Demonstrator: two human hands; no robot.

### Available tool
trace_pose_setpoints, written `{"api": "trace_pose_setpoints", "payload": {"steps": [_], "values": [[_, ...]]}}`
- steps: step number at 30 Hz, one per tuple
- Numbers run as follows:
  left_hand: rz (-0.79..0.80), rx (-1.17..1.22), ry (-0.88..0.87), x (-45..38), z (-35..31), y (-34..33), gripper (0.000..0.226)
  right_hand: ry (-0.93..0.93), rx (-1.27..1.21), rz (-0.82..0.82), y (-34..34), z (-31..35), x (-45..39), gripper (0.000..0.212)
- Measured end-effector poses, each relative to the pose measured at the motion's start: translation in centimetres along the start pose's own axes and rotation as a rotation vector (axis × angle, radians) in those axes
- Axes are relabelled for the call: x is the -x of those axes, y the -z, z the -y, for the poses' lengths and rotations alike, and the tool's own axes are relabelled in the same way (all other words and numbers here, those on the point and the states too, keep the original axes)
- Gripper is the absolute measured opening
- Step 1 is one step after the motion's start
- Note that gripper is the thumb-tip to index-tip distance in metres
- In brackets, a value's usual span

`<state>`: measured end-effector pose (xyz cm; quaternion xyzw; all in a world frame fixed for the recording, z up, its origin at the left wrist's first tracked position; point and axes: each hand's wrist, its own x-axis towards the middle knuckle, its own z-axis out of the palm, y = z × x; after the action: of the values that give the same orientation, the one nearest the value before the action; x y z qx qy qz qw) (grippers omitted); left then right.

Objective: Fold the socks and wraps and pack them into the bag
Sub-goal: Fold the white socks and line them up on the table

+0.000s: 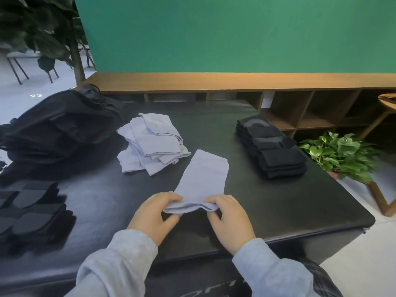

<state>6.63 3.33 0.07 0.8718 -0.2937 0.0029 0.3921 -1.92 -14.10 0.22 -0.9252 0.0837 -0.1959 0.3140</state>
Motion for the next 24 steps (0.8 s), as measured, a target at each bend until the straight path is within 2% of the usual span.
{"api": "trace_pose_setpoints", "payload": {"steps": [4,11,17,21,24], "values": [[0.056,0.104,0.109,-0.2,-0.1,0.2,0.030,-0.077,-0.020,-0.028,0.1,0.2,0.2,0.010],[0.023,0.176,0.224,-0.2,-0.9,0.1,0.031,-0.174,-0.004,-0.120,0.0,0.2,0.3,0.028],[-0.055,0.047,0.261,-1.0,-1.5,-1.0,0.037,-0.186,0.052,-0.179,-0.4,0.1,0.1,0.030],[-0.137,-0.125,0.262,-1.5,-1.7,-2.3,0.034,-0.209,0.124,-0.157,-0.6,0.0,-0.2,0.031],[-0.156,-0.182,0.269,-1.7,-2.1,-2.4,0.037,-0.235,0.175,-0.129,-0.5,-0.2,-0.6,0.023]]}}
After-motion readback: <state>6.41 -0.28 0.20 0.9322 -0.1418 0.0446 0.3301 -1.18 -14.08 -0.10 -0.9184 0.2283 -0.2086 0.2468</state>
